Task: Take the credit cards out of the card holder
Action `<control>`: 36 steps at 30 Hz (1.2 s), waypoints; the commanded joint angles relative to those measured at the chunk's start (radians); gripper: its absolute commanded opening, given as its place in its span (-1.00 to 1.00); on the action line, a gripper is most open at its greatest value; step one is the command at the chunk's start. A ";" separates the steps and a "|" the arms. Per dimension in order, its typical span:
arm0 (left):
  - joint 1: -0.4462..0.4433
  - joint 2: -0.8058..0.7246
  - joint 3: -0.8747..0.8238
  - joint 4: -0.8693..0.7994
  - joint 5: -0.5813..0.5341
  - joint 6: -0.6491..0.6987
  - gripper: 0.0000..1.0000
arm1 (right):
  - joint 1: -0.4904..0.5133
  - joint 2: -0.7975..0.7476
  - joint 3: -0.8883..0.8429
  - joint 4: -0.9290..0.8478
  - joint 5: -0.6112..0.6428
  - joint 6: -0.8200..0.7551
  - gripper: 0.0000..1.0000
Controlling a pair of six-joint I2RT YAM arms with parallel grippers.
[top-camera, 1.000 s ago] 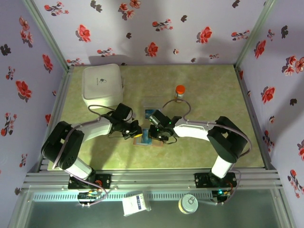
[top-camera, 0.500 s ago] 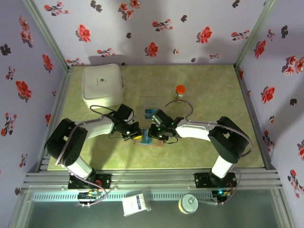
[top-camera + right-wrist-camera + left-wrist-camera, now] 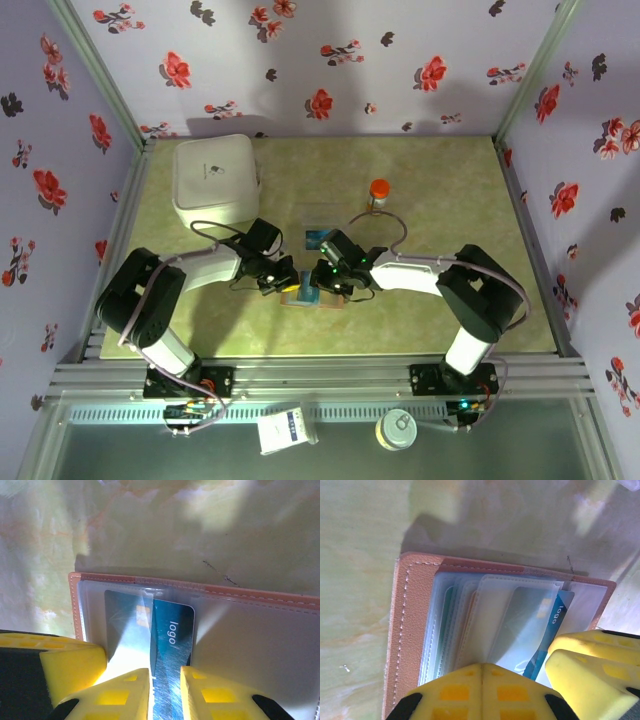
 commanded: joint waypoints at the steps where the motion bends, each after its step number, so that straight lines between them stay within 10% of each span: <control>1: -0.003 0.026 0.010 -0.055 -0.023 0.021 -1.00 | -0.007 -0.012 -0.021 0.022 -0.011 0.011 -0.53; 36: -0.003 0.031 0.009 -0.059 -0.024 0.019 -1.00 | -0.017 0.006 -0.079 0.121 -0.044 0.050 -0.57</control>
